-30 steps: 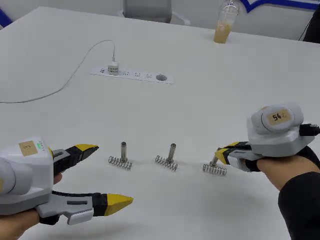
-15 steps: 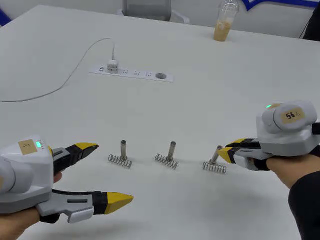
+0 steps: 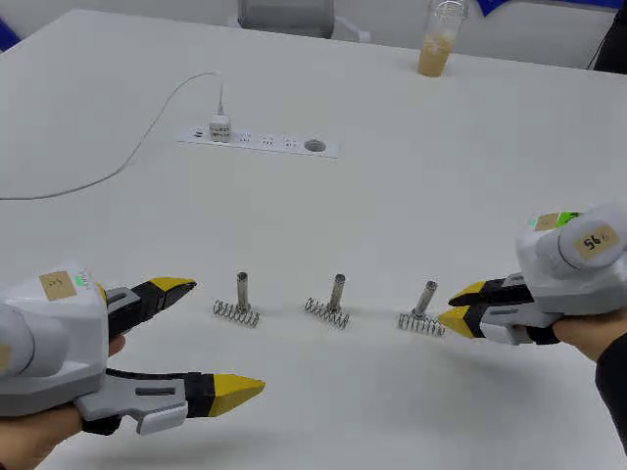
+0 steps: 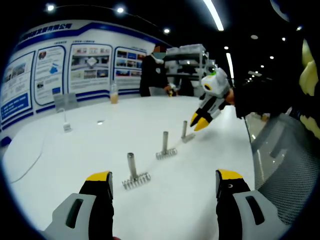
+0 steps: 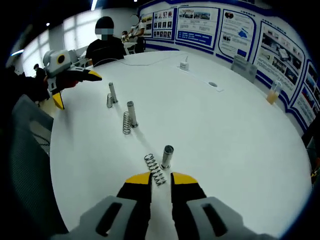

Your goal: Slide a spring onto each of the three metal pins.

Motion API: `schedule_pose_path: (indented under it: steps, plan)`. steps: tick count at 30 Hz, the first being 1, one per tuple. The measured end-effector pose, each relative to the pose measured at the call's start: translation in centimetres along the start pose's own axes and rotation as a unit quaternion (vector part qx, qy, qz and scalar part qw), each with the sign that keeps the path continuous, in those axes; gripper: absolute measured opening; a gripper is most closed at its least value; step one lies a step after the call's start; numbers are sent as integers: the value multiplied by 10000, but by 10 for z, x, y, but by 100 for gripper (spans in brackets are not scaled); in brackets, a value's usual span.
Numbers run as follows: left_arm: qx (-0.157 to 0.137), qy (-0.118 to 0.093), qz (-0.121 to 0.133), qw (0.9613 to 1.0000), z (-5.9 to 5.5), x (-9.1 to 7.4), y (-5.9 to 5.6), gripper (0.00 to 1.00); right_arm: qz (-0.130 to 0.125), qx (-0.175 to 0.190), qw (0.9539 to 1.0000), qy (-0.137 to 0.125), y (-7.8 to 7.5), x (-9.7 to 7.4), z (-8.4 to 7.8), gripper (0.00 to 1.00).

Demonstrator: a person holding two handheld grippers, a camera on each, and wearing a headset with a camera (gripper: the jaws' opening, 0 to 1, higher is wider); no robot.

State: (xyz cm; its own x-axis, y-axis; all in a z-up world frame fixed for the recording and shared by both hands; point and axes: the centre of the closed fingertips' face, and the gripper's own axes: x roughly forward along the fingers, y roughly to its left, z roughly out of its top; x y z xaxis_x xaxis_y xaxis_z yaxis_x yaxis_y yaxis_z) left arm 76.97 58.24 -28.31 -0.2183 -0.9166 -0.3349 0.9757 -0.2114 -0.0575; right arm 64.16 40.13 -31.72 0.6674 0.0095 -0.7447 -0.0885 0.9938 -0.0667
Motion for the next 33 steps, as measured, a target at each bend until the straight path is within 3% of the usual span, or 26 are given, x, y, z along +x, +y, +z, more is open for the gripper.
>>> schedule_pose_path:
  steps: [15,33]
  plan:
    - [-17,35,0,10000,-2,0,0,86,615,-545,9961,331,2,16,-7,15]
    - [-19,69,-26,10000,-4,0,0,86,1019,-1108,9850,844,5,25,-15,12]
